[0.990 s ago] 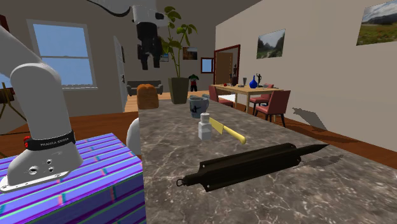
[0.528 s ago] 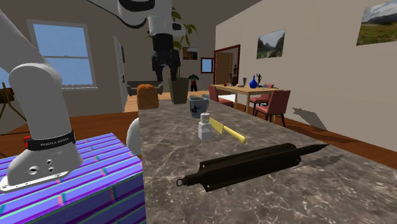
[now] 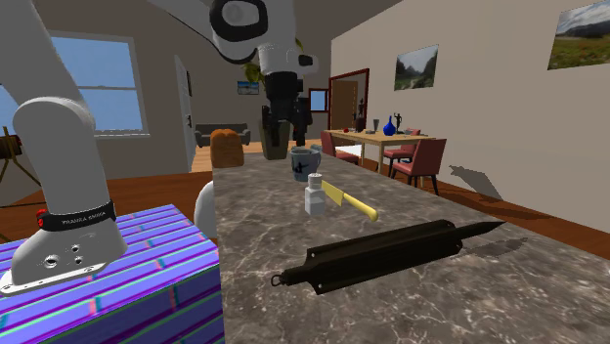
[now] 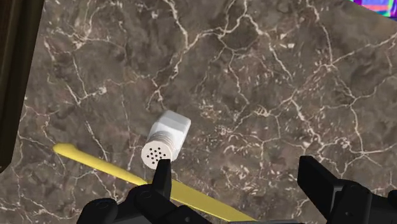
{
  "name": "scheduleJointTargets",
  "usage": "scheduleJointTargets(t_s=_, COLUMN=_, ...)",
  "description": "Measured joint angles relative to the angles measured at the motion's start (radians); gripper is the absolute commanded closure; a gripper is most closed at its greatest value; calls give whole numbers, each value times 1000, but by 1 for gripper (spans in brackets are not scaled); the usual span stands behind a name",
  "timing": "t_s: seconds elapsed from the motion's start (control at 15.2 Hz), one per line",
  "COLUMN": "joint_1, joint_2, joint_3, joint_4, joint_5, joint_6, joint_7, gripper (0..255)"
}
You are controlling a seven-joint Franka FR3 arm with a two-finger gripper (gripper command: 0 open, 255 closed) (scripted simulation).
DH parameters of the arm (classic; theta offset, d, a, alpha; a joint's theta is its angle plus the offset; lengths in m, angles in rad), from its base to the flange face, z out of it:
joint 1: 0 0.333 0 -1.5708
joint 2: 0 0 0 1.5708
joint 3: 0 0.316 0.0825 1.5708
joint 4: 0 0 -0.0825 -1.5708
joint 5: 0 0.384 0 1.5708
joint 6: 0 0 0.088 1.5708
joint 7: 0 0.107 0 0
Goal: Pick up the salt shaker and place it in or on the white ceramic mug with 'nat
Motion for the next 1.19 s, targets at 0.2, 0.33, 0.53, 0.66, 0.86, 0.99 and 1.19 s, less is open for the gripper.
scheduleJointTargets(t_s=0.2, joint_1=-5, joint_2=114, joint_3=-50, joint_4=65, joint_5=55, joint_6=57, joint_7=-79, gripper=0)
scheduleJointTargets(t_s=0.33, joint_1=-12, joint_2=183, joint_3=-72, joint_4=103, joint_5=98, joint_6=88, joint_7=-128, gripper=0)
scheduleJointTargets(t_s=0.53, joint_1=-19, joint_2=228, joint_3=-81, joint_4=106, joint_5=127, joint_6=128, joint_7=-157, gripper=0)
scheduleJointTargets(t_s=0.66, joint_1=-22, joint_2=256, joint_3=-83, joint_4=103, joint_5=145, joint_6=157, joint_7=-171, gripper=0)
scheduleJointTargets(t_s=0.86, joint_1=-27, joint_2=285, joint_3=-85, joint_4=92, joint_5=166, joint_6=193, joint_7=-186, gripper=0)
scheduleJointTargets(t_s=0.99, joint_1=-27, joint_2=292, joint_3=-85, joint_4=89, joint_5=170, joint_6=202, joint_7=-189, gripper=0)
scheduleJointTargets(t_s=1.19, joint_1=-28, joint_2=294, joint_3=-85, joint_4=88, joint_5=172, joint_6=205, joint_7=-190, gripper=0)
